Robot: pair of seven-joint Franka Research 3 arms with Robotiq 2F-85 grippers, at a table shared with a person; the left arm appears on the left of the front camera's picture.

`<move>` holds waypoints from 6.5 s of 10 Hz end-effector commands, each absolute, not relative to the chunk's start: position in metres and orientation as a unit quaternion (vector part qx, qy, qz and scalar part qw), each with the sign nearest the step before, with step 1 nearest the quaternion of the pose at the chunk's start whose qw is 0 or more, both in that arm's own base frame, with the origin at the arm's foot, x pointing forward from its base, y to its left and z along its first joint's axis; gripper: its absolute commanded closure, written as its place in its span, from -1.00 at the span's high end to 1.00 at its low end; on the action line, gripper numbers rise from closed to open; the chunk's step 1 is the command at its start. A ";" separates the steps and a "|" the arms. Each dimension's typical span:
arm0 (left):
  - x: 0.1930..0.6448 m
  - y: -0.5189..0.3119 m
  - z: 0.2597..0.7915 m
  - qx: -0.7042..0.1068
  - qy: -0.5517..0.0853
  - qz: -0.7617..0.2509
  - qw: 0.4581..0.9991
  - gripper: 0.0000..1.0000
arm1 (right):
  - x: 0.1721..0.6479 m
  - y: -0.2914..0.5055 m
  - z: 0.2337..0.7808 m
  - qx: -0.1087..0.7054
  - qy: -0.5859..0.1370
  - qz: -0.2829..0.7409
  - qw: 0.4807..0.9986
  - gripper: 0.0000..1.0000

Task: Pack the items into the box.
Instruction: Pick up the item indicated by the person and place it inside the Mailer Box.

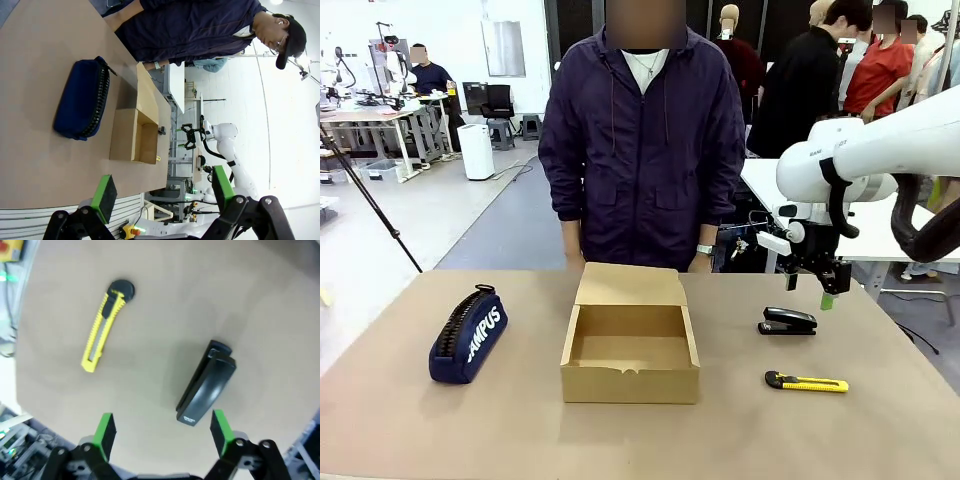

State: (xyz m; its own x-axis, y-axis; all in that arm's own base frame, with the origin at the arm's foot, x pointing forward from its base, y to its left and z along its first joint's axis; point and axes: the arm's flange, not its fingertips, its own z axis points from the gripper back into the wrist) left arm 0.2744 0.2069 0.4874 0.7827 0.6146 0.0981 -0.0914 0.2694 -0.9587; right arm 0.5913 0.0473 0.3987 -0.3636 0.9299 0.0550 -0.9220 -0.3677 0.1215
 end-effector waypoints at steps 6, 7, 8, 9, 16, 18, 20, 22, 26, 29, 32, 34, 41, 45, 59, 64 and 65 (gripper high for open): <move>0.275 0.207 0.488 -0.564 -0.243 0.225 0.756 1.00 | 0.602 0.060 0.370 0.005 0.020 0.739 0.674 1.00; 0.275 0.207 0.488 -0.564 -0.243 0.225 0.756 1.00 | 0.604 0.062 0.357 0.028 0.001 0.735 0.678 1.00; 0.275 0.207 0.488 -0.564 -0.243 0.225 0.756 1.00 | 0.606 0.063 0.347 0.026 -0.001 0.716 0.698 1.00; 0.275 0.207 0.488 -0.564 -0.243 0.225 0.756 1.00 | 0.608 0.065 0.335 0.033 0.002 0.713 0.700 1.00; 0.275 0.207 0.488 -0.564 -0.243 0.225 0.756 1.00 | 0.614 0.057 0.294 0.099 0.019 0.690 0.717 1.00; 0.275 0.207 0.488 -0.564 -0.243 0.225 0.756 1.00 | 0.614 0.054 0.293 0.111 0.021 0.685 0.719 -1.00; 0.275 0.207 0.488 -0.564 -0.243 0.225 0.756 1.00 | 0.614 0.053 0.296 0.109 0.022 0.684 0.721 -1.00; 0.275 0.207 0.488 -0.564 -0.243 0.225 0.756 1.00 | 0.614 0.052 0.297 0.111 0.021 0.686 0.719 -1.00; 0.275 0.207 0.488 -0.564 -0.243 0.225 0.756 1.00 | 0.614 0.054 0.297 0.121 0.027 0.692 0.711 -1.00; 0.275 0.207 0.488 -0.564 -0.243 0.225 0.756 1.00 | 0.616 0.052 0.317 0.135 0.049 0.678 0.721 -1.00; 0.275 0.207 0.488 -0.564 -0.243 0.225 0.756 1.00 | 0.600 0.036 0.427 0.111 0.090 0.596 0.790 -1.00; 0.275 0.207 0.488 -0.564 -0.243 0.225 0.756 1.00 | 0.569 0.040 0.475 0.088 0.106 0.559 0.817 -1.00; 0.275 0.207 0.488 -0.564 -0.243 0.225 0.756 1.00 | 0.558 0.034 0.491 0.089 0.082 0.555 0.823 -1.00; 0.275 0.207 0.488 -0.564 -0.243 0.225 0.756 1.00 | 0.598 0.191 0.509 0.066 0.032 0.618 0.783 -1.00; 0.275 0.207 0.488 -0.564 -0.243 0.225 0.756 1.00 | 0.520 0.394 0.347 0.094 0.033 0.672 0.734 -1.00; 0.275 0.207 0.488 -0.564 -0.243 0.225 0.756 1.00 | 0.523 0.390 0.345 0.092 0.039 0.671 0.735 1.00; 0.275 0.207 0.488 -0.564 -0.243 0.225 0.756 1.00 | 0.523 0.390 0.345 0.090 0.040 0.671 0.735 1.00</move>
